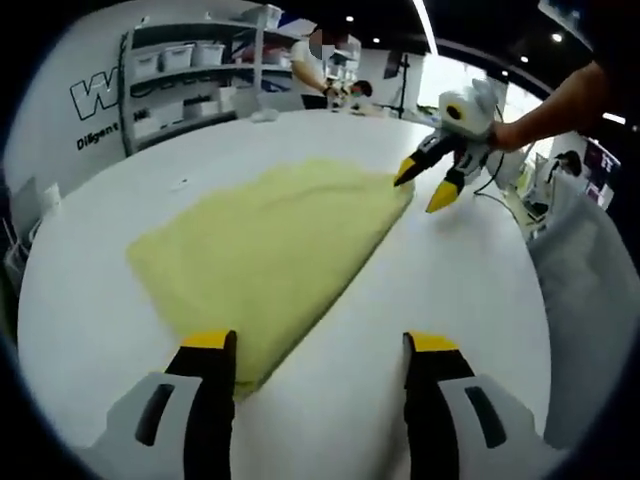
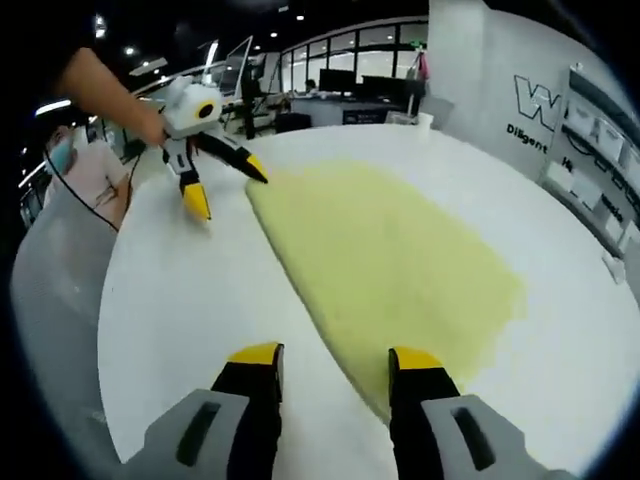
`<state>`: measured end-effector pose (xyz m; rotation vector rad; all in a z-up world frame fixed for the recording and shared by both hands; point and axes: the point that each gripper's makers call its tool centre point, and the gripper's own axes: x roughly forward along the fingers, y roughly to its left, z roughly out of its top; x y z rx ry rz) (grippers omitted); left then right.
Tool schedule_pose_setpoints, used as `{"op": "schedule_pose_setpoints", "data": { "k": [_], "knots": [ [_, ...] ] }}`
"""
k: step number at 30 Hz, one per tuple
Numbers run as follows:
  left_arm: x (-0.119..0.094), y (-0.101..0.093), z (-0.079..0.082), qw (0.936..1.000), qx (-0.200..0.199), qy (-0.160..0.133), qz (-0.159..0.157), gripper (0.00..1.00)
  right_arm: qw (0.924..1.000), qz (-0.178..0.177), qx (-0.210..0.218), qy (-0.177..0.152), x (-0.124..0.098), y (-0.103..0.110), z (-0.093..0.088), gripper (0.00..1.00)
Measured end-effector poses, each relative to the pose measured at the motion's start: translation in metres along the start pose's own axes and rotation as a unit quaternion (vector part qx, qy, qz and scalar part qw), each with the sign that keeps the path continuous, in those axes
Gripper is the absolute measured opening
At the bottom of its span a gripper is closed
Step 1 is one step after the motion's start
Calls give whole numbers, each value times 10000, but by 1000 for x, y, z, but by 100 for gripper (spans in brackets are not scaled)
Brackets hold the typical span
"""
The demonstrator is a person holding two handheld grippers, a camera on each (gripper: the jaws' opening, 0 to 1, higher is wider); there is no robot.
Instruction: Fold the garment on the visible template until the final outline fits inside the template.
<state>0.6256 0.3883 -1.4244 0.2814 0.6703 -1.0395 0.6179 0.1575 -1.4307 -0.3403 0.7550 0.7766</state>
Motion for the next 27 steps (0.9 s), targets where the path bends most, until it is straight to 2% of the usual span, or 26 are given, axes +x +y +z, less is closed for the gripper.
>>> {"op": "schedule_pose_setpoints", "data": {
  "k": [2,5,8,14,19,20,24,27],
  "knots": [
    [0,-3,-2,10000,-62,43,-24,65,9998,-10,160,74,-1,-3,-8,31],
    [1,-8,-6,9999,-141,91,-37,66,9995,-25,72,292,0,-4,-20,32],
    [2,-10,-6,9997,-221,47,-22,69,9997,-51,-26,243,2,-5,-17,30],
    [1,-12,-6,9992,-391,106,9,65,9991,-150,-7,401,4,-14,-17,30],
    [-1,-5,-10,9993,-276,227,121,65,9991,-12,6,433,3,-4,-17,43],
    [-3,2,-12,9988,-211,336,288,64,9991,-11,57,417,3,-2,-15,46],
    [-4,11,-3,9984,-256,261,431,68,9994,-25,213,256,2,6,-8,57],
    [-11,16,2,9979,-211,184,591,69,9996,-54,161,226,-3,9,-6,60]
  ]
}}
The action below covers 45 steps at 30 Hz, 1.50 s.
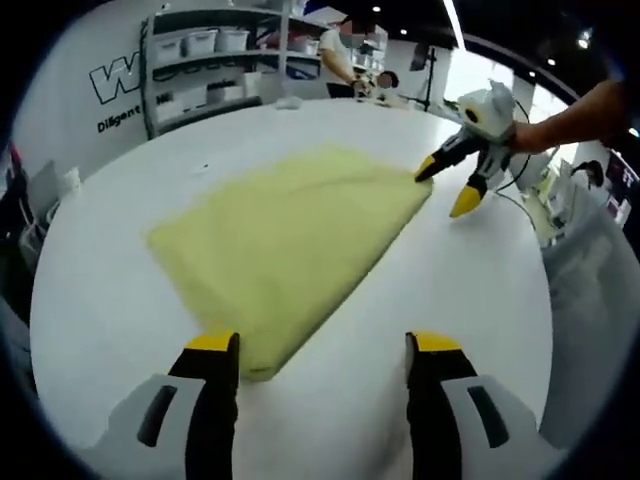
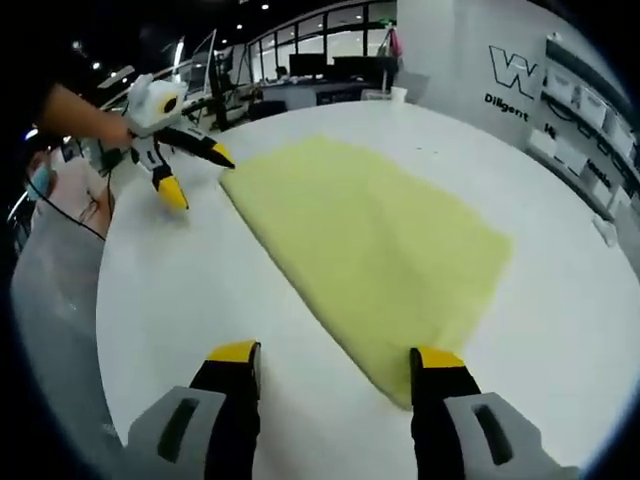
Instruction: Fold the garment on the visible template until the final outline fits inside the template.
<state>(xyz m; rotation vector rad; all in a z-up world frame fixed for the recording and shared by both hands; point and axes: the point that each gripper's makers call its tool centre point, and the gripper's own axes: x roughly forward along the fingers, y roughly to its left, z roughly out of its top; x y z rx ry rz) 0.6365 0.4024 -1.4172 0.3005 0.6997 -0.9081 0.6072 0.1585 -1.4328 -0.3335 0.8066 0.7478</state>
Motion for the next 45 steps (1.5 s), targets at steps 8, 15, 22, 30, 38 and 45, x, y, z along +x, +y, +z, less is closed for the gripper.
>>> {"op": "schedule_pose_setpoints", "data": {
  "k": [8,15,22,30,38,45],
  "knots": [
    [-21,12,-2,9987,-29,-29,512,67,9972,-256,448,-548,-26,2,20,69],
    [-44,10,-8,9974,85,-45,708,67,9951,-371,541,-746,-40,11,24,86],
    [-55,-1,-14,9971,131,-76,748,69,9943,-512,557,-752,-53,20,17,94],
    [-70,-11,-19,9967,147,-175,783,70,9922,-707,587,-845,-72,33,13,99],
    [-80,-15,-18,9961,-64,-424,767,71,9896,-913,684,-877,-85,48,5,99],
    [-90,-30,-17,9961,100,-578,656,70,9868,-1074,849,-866,-93,58,-3,99]
  ]
}}
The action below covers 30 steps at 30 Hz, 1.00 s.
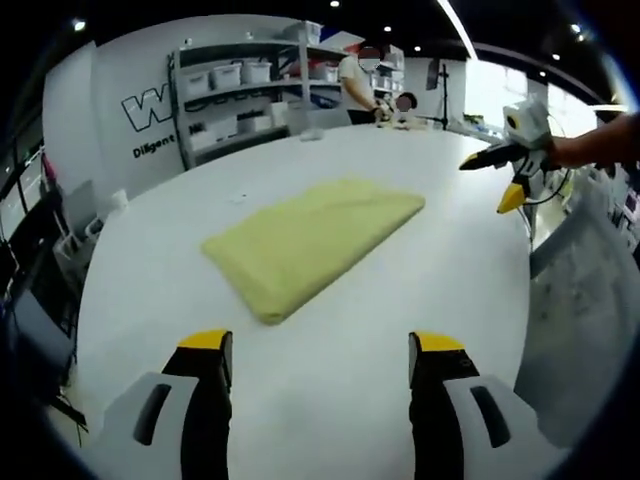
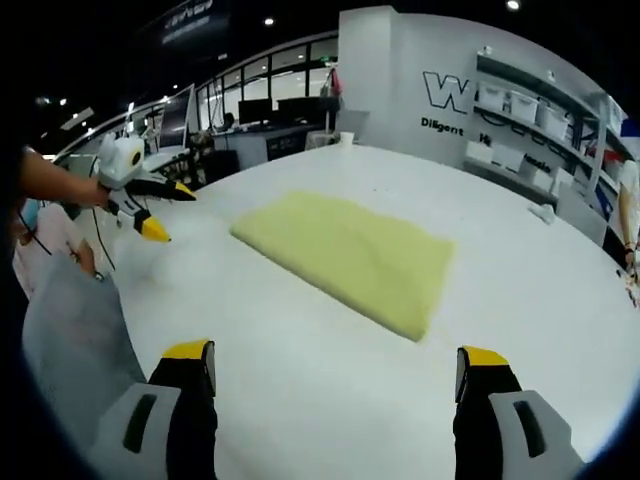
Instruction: Fold the garment on the visible template until the final outline fits inside the template.
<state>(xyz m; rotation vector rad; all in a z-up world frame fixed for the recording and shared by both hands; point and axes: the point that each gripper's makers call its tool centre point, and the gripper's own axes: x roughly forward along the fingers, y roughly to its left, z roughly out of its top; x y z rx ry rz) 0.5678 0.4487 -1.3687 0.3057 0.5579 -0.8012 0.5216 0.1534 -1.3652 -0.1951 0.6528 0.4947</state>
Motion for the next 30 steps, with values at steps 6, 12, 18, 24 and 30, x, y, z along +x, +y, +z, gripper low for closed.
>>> {"op": "schedule_pose_setpoints", "data": {
  "k": [6,12,18,24,30],
  "knots": [
    [-7,-6,8,9996,-195,-214,6,77,9997,-76,115,-207,-7,8,7,99],
    [-11,-13,12,9987,-324,-351,152,79,9997,20,14,-232,-7,10,6,99],
    [-17,-26,4,9971,-568,-326,380,83,9992,-1,196,-348,-17,5,4,99],
    [-28,-35,4,9936,-746,-414,744,86,9982,-106,216,-554,-28,15,5,99],
    [-40,-44,6,9877,-847,-664,1138,96,9919,-186,675,-1062,-36,30,9,99]
  ]
}}
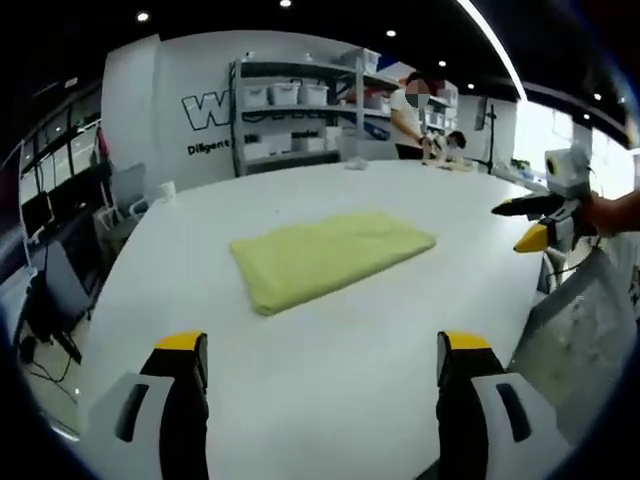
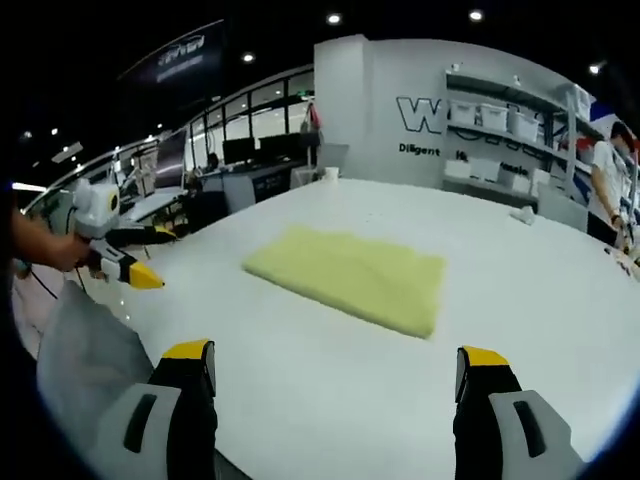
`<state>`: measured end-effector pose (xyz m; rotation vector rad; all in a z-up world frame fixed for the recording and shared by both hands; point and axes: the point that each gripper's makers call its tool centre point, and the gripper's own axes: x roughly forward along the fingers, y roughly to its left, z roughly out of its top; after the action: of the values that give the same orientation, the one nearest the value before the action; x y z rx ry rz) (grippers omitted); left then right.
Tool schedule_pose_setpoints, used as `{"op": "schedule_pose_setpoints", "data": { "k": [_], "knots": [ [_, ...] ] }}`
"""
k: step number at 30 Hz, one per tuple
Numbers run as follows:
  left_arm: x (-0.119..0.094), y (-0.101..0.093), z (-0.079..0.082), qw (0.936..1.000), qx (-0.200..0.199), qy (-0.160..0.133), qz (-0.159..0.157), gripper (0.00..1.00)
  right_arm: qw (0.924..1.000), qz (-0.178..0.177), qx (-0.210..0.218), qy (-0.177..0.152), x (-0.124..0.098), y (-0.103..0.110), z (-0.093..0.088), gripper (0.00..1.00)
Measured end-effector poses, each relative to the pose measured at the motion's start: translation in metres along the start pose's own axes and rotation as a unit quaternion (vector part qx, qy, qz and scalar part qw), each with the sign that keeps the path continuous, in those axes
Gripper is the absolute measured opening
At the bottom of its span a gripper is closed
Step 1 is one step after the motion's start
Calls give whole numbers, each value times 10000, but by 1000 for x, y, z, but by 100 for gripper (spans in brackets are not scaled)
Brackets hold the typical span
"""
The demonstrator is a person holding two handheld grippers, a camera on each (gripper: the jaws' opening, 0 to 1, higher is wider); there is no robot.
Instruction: Fold the garment on the visible template until the final outline fits inside the template.
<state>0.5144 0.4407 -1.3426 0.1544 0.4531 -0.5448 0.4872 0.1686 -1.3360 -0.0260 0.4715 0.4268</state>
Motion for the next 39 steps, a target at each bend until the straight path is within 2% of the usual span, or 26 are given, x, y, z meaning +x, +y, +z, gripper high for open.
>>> {"op": "schedule_pose_setpoints", "data": {
  "k": [4,7,10,13,16,19,22,23,24,25,28,31,33,39],
  "knots": [
    [-7,-3,-1,9999,65,-109,105,99,9998,-60,174,-4,-3,6,-9,99],
    [-11,-4,-7,9999,-15,-25,147,99,9998,-149,161,-17,-6,10,-10,99],
    [-13,-8,-13,9998,-16,-63,196,99,9995,-228,171,-111,-6,13,-9,99],
    [-13,-11,-17,9995,-90,-94,288,99,9992,-318,218,-132,-5,9,-9,99],
    [-14,-6,-16,9992,22,-102,392,99,9990,-376,165,-151,-6,5,-11,99],
    [-16,-1,-18,9985,-155,-119,516,99,9990,-428,132,-20,-7,3,-25,99],
    [-14,0,-23,9984,-72,-83,561,98,9978,-646,-151,1,-12,-6,-31,96],
    [-14,0,-21,9982,54,-114,584,98,9976,-691,-78,-54,-13,-9,-29,94],
    [-13,-1,-20,9981,147,-114,591,97,9971,-689,204,-240,-12,-11,-22,93],
    [-14,-1,-18,9977,263,-157,613,97,9969,-639,284,-347,-11,-10,-19,94],
    [-13,3,-20,9979,74,-128,636,97,9978,-646,27,-177,-10,-7,-23,94],
    [-17,9,-17,9969,-9,-242,755,96,9973,-594,151,-411,-11,-6,-16,93],
    [-18,9,-16,9966,-104,-304,752,97,9973,-602,145,-394,-11,-7,-17,95],
    [-17,5,-21,9975,43,-197,676,94,9983,-521,131,-236,-11,-2,-24,93]
  ]
}}
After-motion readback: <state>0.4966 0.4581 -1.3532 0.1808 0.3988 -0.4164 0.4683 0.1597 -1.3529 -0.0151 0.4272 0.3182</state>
